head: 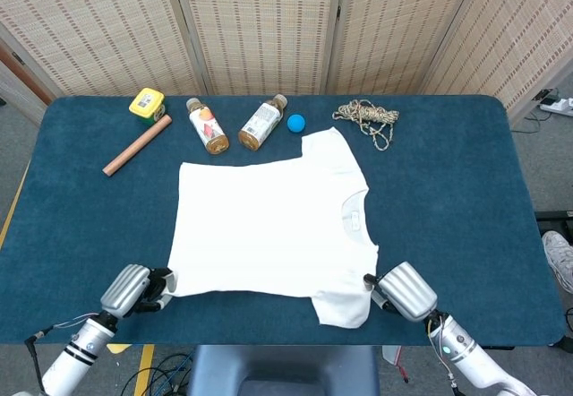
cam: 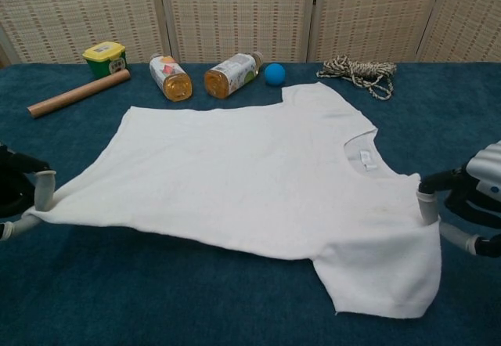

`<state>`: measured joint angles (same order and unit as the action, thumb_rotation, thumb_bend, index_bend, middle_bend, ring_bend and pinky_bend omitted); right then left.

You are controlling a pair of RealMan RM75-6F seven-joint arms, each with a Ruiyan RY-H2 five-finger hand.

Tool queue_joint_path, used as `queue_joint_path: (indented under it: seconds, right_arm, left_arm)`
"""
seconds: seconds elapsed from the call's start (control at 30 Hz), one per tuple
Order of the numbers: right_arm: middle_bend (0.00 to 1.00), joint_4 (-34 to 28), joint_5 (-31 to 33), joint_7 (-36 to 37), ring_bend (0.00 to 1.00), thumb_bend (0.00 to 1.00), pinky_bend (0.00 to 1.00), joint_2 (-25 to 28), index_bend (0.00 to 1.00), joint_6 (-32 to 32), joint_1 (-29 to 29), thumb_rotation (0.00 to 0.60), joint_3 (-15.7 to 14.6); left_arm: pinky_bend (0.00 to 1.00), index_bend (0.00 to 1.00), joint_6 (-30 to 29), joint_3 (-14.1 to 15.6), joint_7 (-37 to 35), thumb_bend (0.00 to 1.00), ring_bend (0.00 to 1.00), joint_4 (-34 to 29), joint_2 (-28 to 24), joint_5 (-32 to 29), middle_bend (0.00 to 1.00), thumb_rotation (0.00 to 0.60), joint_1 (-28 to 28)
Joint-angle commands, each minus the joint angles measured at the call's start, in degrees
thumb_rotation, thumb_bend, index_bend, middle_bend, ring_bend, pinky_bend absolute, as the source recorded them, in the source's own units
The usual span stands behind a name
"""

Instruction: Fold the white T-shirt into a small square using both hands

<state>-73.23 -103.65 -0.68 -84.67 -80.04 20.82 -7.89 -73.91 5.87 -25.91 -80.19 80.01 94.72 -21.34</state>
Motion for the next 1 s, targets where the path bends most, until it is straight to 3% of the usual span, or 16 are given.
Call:
queue_joint_path:
  seconds: [0.03,0.6,1.0]
  right_arm:
    - [0.93,-2.21,-0.15,0.37,0.94,0.6,1.0,1.9,0.9,-1.15,-0.87,0.6,-0.45]
    - [0.95,-15.02,-3.05,1.8,0.95,0.6,1.0,12.95,0.92,-3.06,-3.9,0.6,-4.7]
    - [0.95,-19.0,-7.6,1.67,0.96,0.6,1.0,16.98,0.93,-4.03,-6.38,0.6,-8.38]
  left_arm:
    - [0.96,0.67,-1.17,0.84,-0.9,0.53,0.85,-0.87,-1.4,1.0,0.92,0.6,0.7]
    - [0.96,0.67,-6.69,6.45,-4.65,0.53,0.85,-6.66,-9.33,6.07,0.92,0.6,4.88]
    - [0.96,0.68,-9.57,10.34,-3.84,0.53,0.85,-8.78,-12.01,9.91,0.92,0.6,8.16]
